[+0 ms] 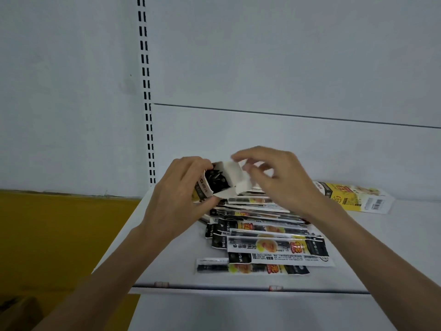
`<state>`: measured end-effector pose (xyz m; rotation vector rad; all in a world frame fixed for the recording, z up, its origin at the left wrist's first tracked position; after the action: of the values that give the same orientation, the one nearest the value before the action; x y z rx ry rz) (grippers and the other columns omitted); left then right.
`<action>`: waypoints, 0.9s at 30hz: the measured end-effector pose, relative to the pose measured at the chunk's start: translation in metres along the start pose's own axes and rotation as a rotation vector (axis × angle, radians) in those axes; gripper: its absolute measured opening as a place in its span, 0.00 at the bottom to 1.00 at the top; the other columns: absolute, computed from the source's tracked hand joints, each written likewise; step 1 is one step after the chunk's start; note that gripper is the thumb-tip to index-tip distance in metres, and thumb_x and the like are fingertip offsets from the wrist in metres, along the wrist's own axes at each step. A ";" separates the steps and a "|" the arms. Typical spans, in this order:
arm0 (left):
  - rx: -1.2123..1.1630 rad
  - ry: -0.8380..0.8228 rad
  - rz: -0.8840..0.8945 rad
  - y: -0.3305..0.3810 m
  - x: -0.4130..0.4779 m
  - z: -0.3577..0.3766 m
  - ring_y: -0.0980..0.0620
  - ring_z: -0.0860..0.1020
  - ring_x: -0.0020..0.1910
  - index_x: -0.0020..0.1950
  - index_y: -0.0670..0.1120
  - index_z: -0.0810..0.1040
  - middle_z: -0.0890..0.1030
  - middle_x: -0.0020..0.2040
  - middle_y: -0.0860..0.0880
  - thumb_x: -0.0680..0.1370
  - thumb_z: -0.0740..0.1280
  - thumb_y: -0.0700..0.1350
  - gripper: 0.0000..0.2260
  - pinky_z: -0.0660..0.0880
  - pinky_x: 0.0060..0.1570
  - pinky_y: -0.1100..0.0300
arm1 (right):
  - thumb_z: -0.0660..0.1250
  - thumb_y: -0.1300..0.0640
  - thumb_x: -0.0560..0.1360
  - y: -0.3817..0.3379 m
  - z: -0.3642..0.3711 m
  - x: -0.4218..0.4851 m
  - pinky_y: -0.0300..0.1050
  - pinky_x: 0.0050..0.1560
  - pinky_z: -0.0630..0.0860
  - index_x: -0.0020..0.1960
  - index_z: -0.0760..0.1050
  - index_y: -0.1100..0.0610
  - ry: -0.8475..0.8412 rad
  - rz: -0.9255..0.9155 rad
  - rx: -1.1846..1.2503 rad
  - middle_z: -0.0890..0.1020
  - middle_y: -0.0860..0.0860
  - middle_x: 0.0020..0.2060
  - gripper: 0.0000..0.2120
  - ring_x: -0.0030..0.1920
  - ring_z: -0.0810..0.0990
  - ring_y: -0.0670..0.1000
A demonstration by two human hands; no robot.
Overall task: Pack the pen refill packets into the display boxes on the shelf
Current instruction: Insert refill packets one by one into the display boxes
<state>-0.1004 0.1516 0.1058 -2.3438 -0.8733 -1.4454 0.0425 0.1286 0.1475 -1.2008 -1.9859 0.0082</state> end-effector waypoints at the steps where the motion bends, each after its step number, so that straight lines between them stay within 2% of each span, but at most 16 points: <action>1: 0.009 -0.009 -0.006 -0.001 0.001 0.000 0.51 0.72 0.50 0.56 0.47 0.69 0.78 0.51 0.45 0.68 0.69 0.52 0.20 0.69 0.45 0.65 | 0.62 0.64 0.76 0.013 -0.007 -0.002 0.24 0.42 0.71 0.55 0.79 0.55 0.056 0.062 -0.022 0.78 0.39 0.43 0.12 0.40 0.76 0.33; 3: 0.020 -0.022 -0.014 -0.002 0.003 0.001 0.51 0.72 0.51 0.57 0.46 0.71 0.77 0.52 0.45 0.68 0.68 0.54 0.21 0.69 0.44 0.63 | 0.64 0.62 0.76 0.044 -0.006 -0.009 0.25 0.42 0.72 0.53 0.80 0.55 -0.026 0.186 -0.181 0.80 0.44 0.43 0.10 0.39 0.75 0.36; 5: 0.014 -0.031 -0.029 -0.003 0.005 0.002 0.50 0.72 0.50 0.56 0.44 0.74 0.77 0.52 0.44 0.68 0.71 0.53 0.21 0.70 0.44 0.62 | 0.65 0.60 0.75 0.078 0.009 -0.026 0.32 0.46 0.73 0.53 0.80 0.54 -0.253 0.323 -0.300 0.81 0.47 0.46 0.09 0.41 0.76 0.40; 8: -0.011 -0.013 -0.072 -0.005 0.007 0.002 0.50 0.73 0.49 0.54 0.44 0.75 0.77 0.51 0.46 0.68 0.71 0.54 0.20 0.70 0.43 0.62 | 0.68 0.54 0.74 0.107 0.029 -0.053 0.40 0.53 0.71 0.58 0.78 0.52 -0.442 0.440 -0.269 0.81 0.49 0.54 0.13 0.51 0.77 0.45; 11: -0.005 0.002 -0.058 -0.002 0.007 0.003 0.49 0.74 0.49 0.50 0.44 0.74 0.77 0.52 0.46 0.69 0.66 0.57 0.19 0.72 0.42 0.61 | 0.69 0.52 0.73 0.105 0.032 -0.057 0.39 0.53 0.70 0.57 0.78 0.52 -0.385 0.385 -0.214 0.81 0.47 0.55 0.14 0.52 0.75 0.43; 14: 0.025 0.035 -0.032 0.000 0.008 -0.001 0.48 0.75 0.49 0.46 0.43 0.73 0.78 0.52 0.45 0.68 0.67 0.58 0.19 0.73 0.42 0.61 | 0.71 0.48 0.70 0.087 0.026 -0.054 0.38 0.49 0.70 0.51 0.80 0.49 -0.328 0.268 -0.166 0.80 0.42 0.48 0.11 0.48 0.75 0.41; 16: 0.042 0.077 -0.052 -0.001 0.013 -0.007 0.47 0.75 0.48 0.45 0.42 0.73 0.79 0.50 0.44 0.68 0.68 0.59 0.21 0.72 0.40 0.61 | 0.73 0.45 0.67 0.079 0.036 -0.058 0.34 0.46 0.73 0.49 0.80 0.48 -0.470 0.246 -0.067 0.81 0.41 0.44 0.12 0.46 0.77 0.39; 18: 0.054 0.127 -0.088 -0.001 0.019 -0.013 0.47 0.74 0.45 0.45 0.42 0.72 0.78 0.48 0.44 0.67 0.69 0.61 0.23 0.70 0.37 0.62 | 0.74 0.46 0.67 0.078 0.051 -0.064 0.31 0.42 0.72 0.50 0.80 0.49 -0.628 0.235 -0.086 0.81 0.42 0.43 0.14 0.43 0.77 0.39; 20: 0.074 0.177 -0.129 -0.001 0.024 -0.016 0.48 0.72 0.42 0.45 0.40 0.72 0.77 0.45 0.42 0.66 0.70 0.61 0.25 0.65 0.37 0.65 | 0.74 0.50 0.68 0.084 0.056 -0.063 0.30 0.39 0.71 0.50 0.80 0.51 -0.656 0.239 -0.080 0.81 0.43 0.40 0.12 0.38 0.77 0.37; 22: 0.059 0.228 -0.203 -0.004 0.028 -0.019 0.49 0.71 0.41 0.45 0.38 0.73 0.75 0.44 0.41 0.66 0.71 0.60 0.26 0.62 0.37 0.69 | 0.73 0.53 0.70 0.091 0.054 -0.057 0.30 0.37 0.71 0.49 0.80 0.53 -0.643 0.264 -0.039 0.80 0.43 0.37 0.09 0.35 0.76 0.37; 24: -0.005 0.274 -0.314 -0.011 0.029 -0.023 0.51 0.70 0.42 0.46 0.38 0.74 0.74 0.47 0.40 0.65 0.72 0.59 0.26 0.64 0.38 0.75 | 0.72 0.54 0.71 0.096 0.049 -0.051 0.30 0.39 0.71 0.47 0.80 0.52 -0.627 0.265 -0.030 0.79 0.42 0.37 0.06 0.36 0.76 0.38; 27: -0.034 0.305 -0.506 -0.023 0.031 -0.031 0.54 0.68 0.44 0.49 0.40 0.73 0.72 0.52 0.41 0.65 0.74 0.56 0.24 0.62 0.39 0.83 | 0.70 0.54 0.72 0.102 0.043 -0.041 0.36 0.42 0.73 0.44 0.78 0.52 -0.580 0.258 0.045 0.80 0.45 0.37 0.03 0.39 0.77 0.43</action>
<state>-0.1267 0.1654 0.1456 -1.9222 -1.4202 -1.9510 0.1009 0.1703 0.0535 -1.5389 -2.2758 0.5879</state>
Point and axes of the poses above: each hand's wrist, its own x-axis towards the middle knuckle, its own z-axis out of the palm, y = z × x, the point moved 8 cm from there along x, towards the middle knuckle
